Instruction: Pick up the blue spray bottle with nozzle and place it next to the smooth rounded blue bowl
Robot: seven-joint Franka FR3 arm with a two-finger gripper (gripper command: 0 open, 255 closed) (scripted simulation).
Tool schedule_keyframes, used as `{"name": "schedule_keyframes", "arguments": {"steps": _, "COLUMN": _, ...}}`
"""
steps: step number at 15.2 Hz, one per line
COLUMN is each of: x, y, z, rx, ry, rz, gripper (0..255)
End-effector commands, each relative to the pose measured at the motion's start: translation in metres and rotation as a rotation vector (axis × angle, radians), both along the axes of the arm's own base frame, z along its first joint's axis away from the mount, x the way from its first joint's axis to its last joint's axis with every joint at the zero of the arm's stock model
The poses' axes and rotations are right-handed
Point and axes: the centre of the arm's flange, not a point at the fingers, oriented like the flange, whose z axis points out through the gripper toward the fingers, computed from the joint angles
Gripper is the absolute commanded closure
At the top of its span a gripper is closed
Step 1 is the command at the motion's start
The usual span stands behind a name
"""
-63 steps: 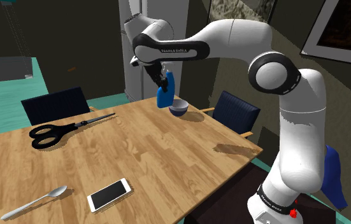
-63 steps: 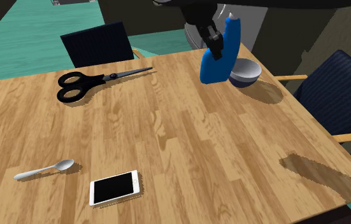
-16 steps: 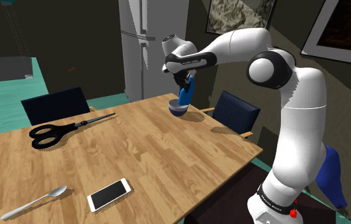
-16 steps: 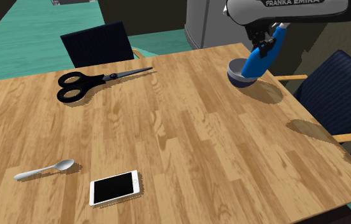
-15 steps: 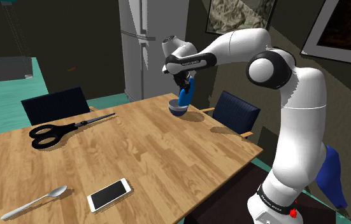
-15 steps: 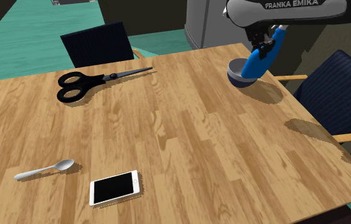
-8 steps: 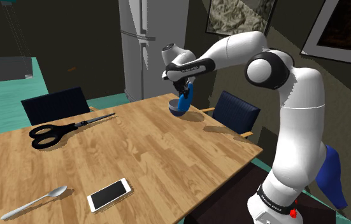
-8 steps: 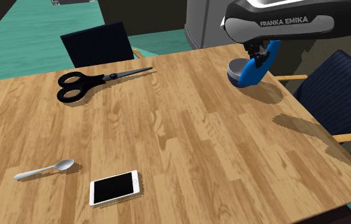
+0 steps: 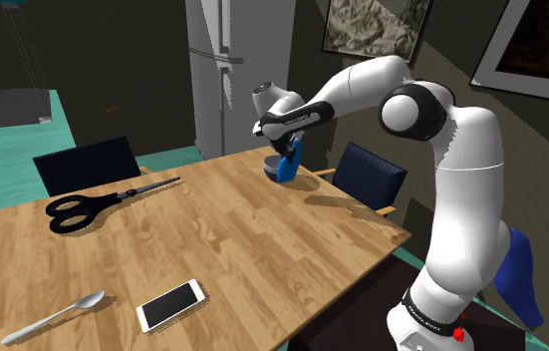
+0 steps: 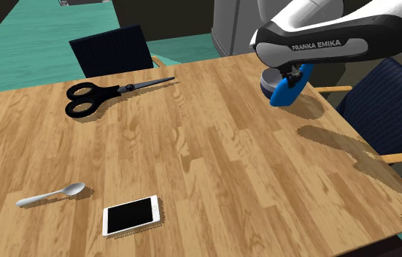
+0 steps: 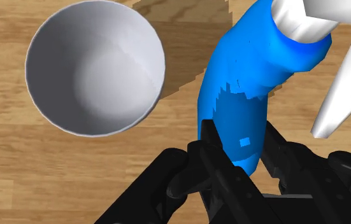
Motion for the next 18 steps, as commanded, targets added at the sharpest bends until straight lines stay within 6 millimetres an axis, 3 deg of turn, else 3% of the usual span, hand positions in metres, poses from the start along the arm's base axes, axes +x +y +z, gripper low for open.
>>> {"name": "schedule_keyframes", "arguments": {"steps": 1, "x": 0.001, "y": 0.0, "z": -0.011, "rx": 0.0, "ry": -0.001, "rz": 0.0, "gripper": 255}}
{"name": "schedule_keyframes", "arguments": {"steps": 12, "x": 0.001, "y": 0.0, "z": -0.067, "rx": 0.0, "ry": -0.001, "rz": 0.0, "gripper": 255}}
{"name": "schedule_keyframes", "arguments": {"steps": 18, "x": 0.001, "y": 0.0, "z": -0.067, "rx": 0.0, "ry": -0.001, "rz": 0.0, "gripper": 255}}
